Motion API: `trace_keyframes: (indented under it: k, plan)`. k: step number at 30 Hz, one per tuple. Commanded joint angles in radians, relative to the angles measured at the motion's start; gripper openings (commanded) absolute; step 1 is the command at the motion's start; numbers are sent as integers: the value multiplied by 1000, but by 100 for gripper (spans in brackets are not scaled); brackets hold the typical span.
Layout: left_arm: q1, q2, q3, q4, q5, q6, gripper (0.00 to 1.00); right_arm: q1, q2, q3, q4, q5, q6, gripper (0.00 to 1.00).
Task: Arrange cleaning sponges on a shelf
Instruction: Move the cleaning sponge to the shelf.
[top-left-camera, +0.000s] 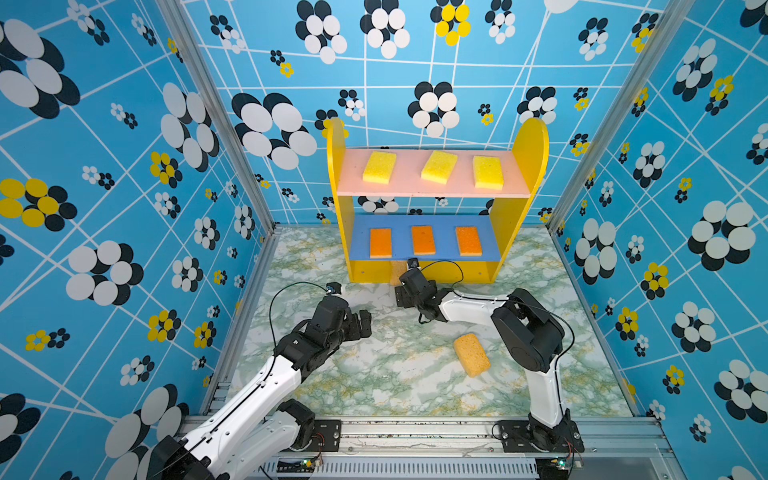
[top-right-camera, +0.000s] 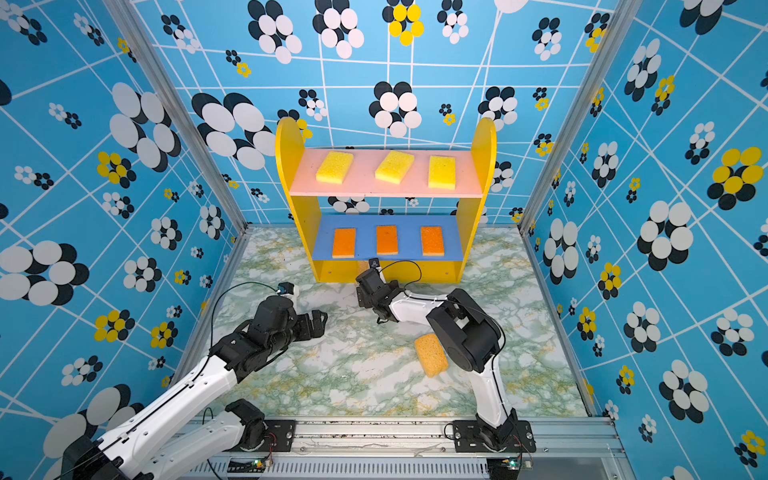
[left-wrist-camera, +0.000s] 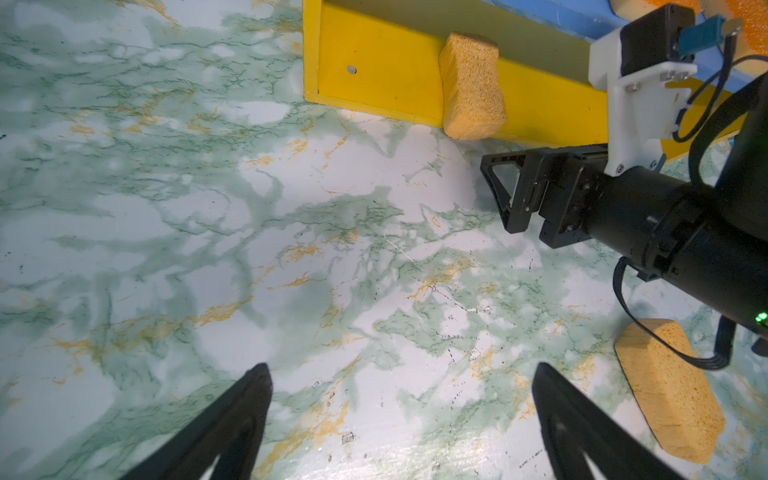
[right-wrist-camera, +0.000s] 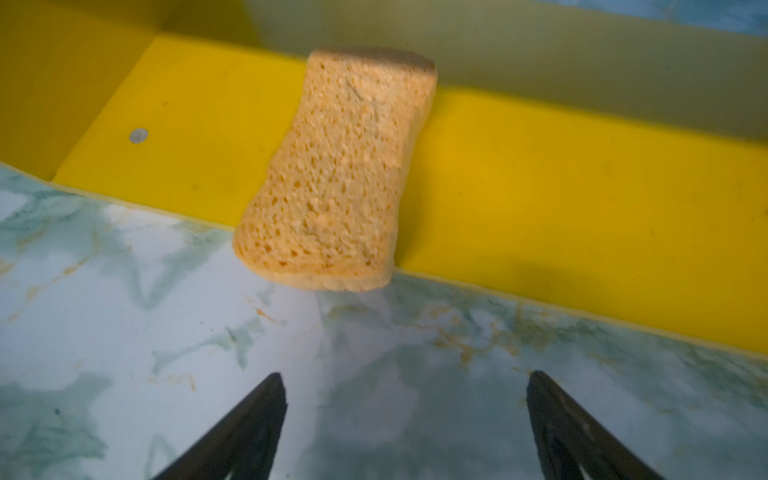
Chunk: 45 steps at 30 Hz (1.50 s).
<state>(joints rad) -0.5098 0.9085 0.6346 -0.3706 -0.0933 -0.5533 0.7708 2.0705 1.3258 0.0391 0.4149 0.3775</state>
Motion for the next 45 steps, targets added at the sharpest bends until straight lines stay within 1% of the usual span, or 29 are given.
trace_keyframes:
  k: [1,8,18,26,31,36,45]
  plan:
    - [11,-6,-6,-15,-5,18,99,-5,41,57,-47,27,-5,93]
    - [13,-7,-6,-18,-8,20,99,-5,62,90,-58,25,-2,92]
    - [14,-4,-10,-10,0,18,99,-7,31,35,-38,9,-9,92]
    - [17,-7,-8,-16,-1,19,99,-6,10,7,13,-36,-22,92]
    - [17,-7,-11,-12,1,15,99,-6,-15,-42,65,-67,-26,91]
    - [17,-1,-11,-7,4,16,99,-7,-3,-24,38,-53,-27,91]
    - [21,-12,-11,-16,1,17,99,-24,63,68,-39,-31,-6,91]
